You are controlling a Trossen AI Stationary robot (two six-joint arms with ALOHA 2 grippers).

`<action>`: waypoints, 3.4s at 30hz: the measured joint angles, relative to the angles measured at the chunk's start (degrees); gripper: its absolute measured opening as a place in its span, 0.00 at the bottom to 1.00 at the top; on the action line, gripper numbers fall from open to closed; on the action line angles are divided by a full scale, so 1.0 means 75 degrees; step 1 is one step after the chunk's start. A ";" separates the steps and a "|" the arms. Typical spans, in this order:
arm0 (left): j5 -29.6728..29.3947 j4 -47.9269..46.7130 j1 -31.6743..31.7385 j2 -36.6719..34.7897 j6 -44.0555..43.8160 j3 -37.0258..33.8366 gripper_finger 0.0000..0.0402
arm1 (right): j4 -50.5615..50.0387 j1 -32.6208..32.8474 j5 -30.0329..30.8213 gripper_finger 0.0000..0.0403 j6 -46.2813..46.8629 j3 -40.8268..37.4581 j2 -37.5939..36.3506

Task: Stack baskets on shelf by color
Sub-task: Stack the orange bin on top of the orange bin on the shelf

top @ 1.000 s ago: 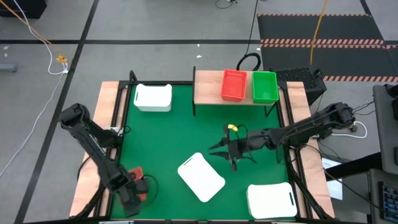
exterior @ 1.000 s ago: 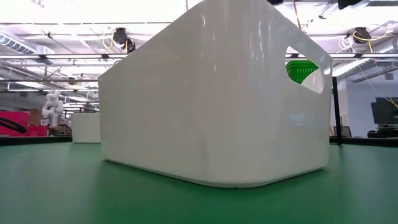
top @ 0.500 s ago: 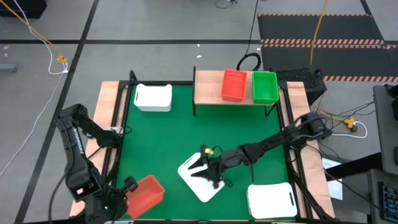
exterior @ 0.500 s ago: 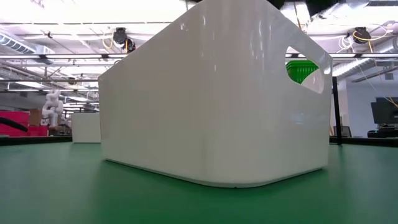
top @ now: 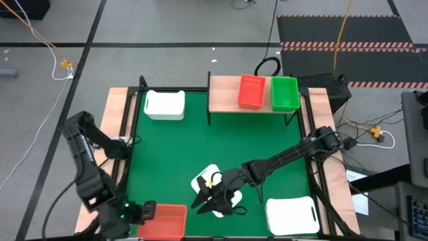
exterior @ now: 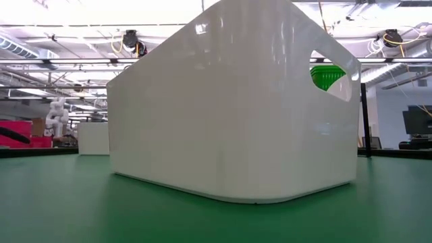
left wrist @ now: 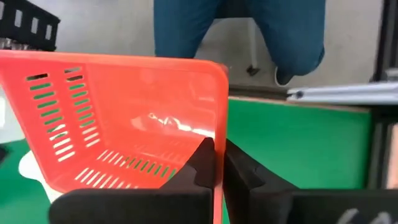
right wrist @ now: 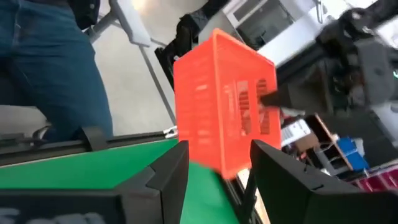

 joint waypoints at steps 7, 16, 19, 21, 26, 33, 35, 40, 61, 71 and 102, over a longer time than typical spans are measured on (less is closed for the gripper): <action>0.0364 0.0201 0.0810 0.0000 0.1108 0.0000 0.03 | 0.0112 -0.0097 -0.0587 0.41 0.0011 0.0211 0.0232; 0.1175 0.0171 0.1596 0.0000 0.1685 0.0000 0.03 | 0.0056 -0.0299 -0.0823 0.40 0.1413 0.0205 0.0245; 0.1226 0.0171 0.1770 0.0000 0.1801 0.0000 0.02 | -0.0191 -0.0457 -0.1262 0.37 0.2123 0.0205 0.0250; 0.1296 0.0166 0.1858 0.0000 0.1864 -0.0003 0.03 | -0.0262 -0.0565 -0.1701 0.34 0.2386 0.0200 0.0250; 0.1293 0.0170 0.1979 0.0000 0.2044 -0.0003 0.05 | -0.0310 -0.0622 -0.2246 0.18 0.2586 0.0197 0.0250; 0.1216 0.0233 0.2158 0.0000 0.1054 -0.0003 0.05 | -0.0593 -0.0681 -0.2884 0.02 0.2830 0.0197 0.0250; 0.1187 0.0250 0.2252 0.0000 0.0025 -0.0003 0.11 | -0.0624 -0.0695 -0.3016 0.01 0.3080 0.0197 0.0250; 0.0643 0.0167 0.2516 0.0000 -0.3476 -0.0003 0.28 | -0.1579 -0.0767 -0.2941 0.01 0.3419 0.0195 -0.0229; -0.4514 -0.1973 0.1985 -0.0495 -0.8455 -0.0891 0.52 | -0.6358 -0.2088 0.5860 0.00 0.3019 0.0199 -0.4382; -0.4220 0.1029 0.3061 -0.2312 -0.8280 -0.4538 0.43 | -0.9248 -0.4233 0.5921 0.00 0.4875 0.1590 -0.3326; -0.0892 0.7049 0.8742 -0.3689 -0.3059 -0.7711 0.40 | -1.2594 -0.5260 0.4200 0.01 0.4917 0.1936 -0.2821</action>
